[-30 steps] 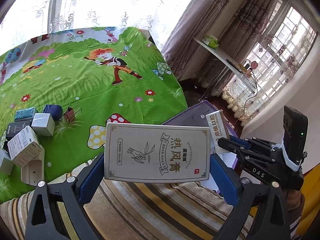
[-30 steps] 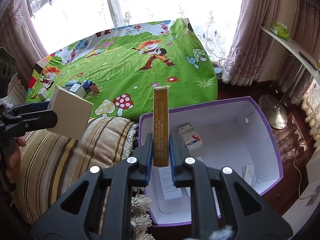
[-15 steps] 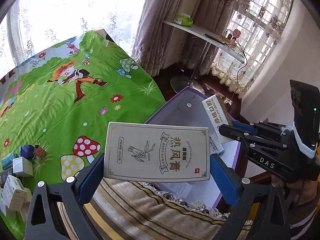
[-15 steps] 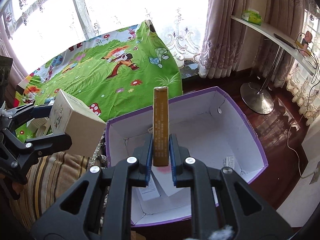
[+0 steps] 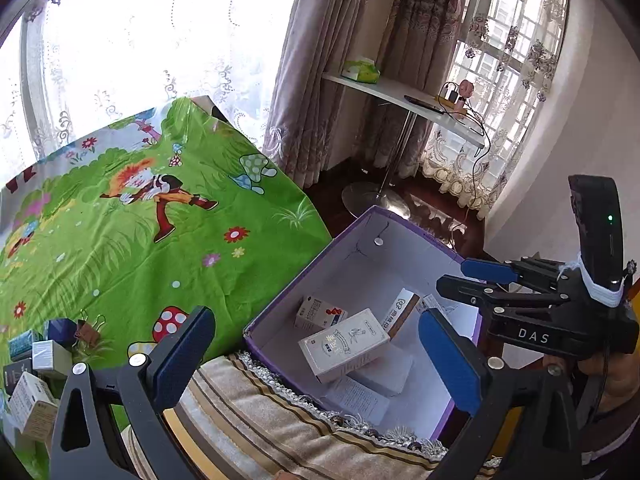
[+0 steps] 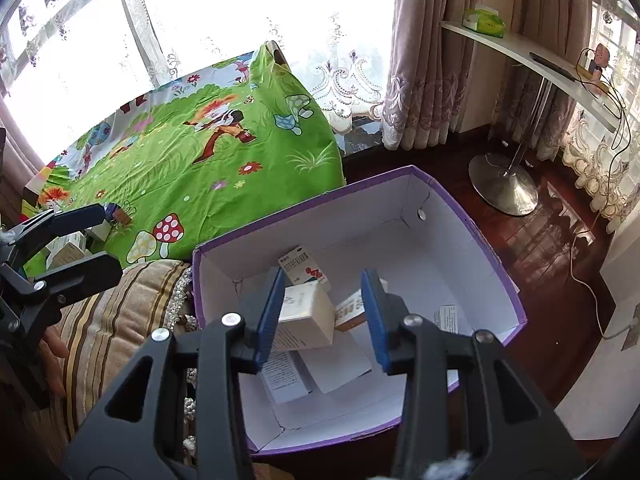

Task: Organize rigid objects
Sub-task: 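Open the right tool inside the storage box while the left tool releases the beige box, then move both open tools back to the boxes on the bed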

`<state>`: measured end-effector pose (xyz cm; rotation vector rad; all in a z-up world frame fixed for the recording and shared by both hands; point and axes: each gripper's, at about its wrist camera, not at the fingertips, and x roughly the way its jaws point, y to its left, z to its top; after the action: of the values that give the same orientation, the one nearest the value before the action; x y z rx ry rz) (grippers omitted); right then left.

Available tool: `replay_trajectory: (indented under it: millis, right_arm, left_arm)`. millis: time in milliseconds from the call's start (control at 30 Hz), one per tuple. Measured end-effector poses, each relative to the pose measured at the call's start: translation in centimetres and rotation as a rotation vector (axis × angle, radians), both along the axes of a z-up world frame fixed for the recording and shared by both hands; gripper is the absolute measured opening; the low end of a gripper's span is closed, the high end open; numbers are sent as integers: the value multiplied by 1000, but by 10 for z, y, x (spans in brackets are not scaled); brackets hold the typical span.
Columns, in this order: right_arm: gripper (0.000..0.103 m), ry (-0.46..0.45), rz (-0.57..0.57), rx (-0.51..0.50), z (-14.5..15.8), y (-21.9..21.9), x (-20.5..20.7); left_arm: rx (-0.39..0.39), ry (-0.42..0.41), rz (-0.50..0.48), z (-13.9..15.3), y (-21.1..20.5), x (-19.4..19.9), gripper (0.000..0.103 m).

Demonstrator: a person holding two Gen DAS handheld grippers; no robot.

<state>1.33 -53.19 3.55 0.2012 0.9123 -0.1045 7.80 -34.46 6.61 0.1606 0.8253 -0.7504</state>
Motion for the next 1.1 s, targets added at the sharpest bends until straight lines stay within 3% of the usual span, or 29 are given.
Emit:
replay_trajectory:
  millis: [100,167,300,700,1100]
  right_arm:
    - [61,-11,-4,-2,3,0,0]
    - [61,-12,-2,-5,5,1,0]
    - [61,-17,-1,-5,8,3,0]
    - [61,-17,68,-7,13,30,8]
    - [61,-2,149,4,17,73,29]
  left_arm:
    - [54,-53,-17,3,0,-3,103]
    - [62,-45,-6,4,4,-1,103]
    - [26,15,9,1,17,5,103]
    - [-30,13,78,10,51,6,103]
    - [-110,-8,243,20,129,20,100]
